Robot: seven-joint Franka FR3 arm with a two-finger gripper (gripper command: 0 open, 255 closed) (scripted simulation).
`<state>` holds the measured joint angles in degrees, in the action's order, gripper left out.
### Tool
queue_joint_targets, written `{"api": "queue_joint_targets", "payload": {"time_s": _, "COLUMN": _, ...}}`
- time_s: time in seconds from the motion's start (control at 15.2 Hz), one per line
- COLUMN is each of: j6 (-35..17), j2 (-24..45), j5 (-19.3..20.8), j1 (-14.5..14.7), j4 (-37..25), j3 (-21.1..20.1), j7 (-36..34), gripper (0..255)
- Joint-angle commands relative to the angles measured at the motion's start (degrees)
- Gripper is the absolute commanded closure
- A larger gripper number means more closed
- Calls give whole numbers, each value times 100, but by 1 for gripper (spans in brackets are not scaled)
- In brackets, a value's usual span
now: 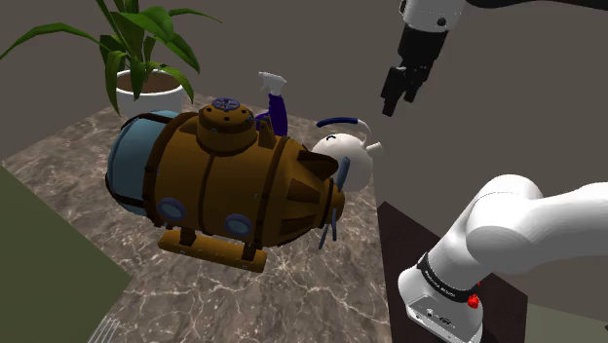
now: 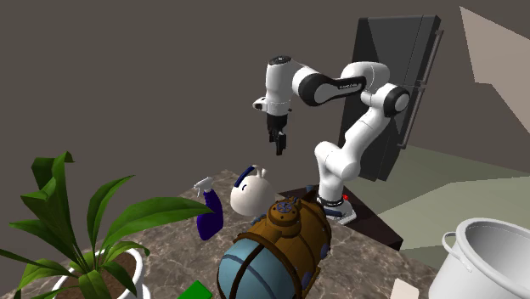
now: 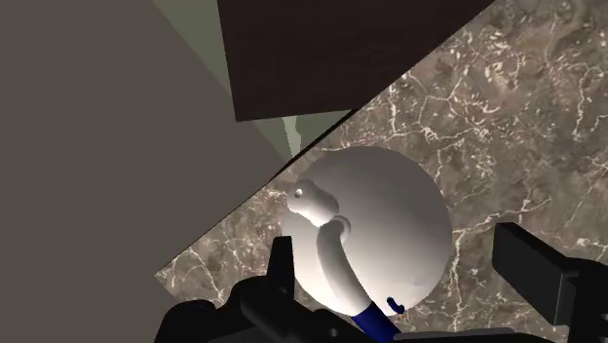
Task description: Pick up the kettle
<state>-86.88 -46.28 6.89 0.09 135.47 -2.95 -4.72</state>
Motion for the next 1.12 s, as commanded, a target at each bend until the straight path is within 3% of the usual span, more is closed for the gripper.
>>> {"api": "queue_joint_targets", "payload": {"time_s": 0.0, "j6": 0, "j2": 0, "j5": 0, "j1": 0, "j4": 0, "j3": 0, "j7": 0, "gripper": 0}}
{"api": "queue_joint_targets", "payload": {"time_s": 0.53, "j6": -649, "j2": 1507, "j5": 508, "j1": 696, "j4": 9, "j3": 1307, "j7": 3336, "gripper": 0}}
{"api": "queue_joint_targets", "payload": {"time_s": 1.06, "j6": -1275, "j2": 1663, "j5": 567, "j1": 705, "j4": 517, "j3": 1405, "j7": 3400, "gripper": 0}}
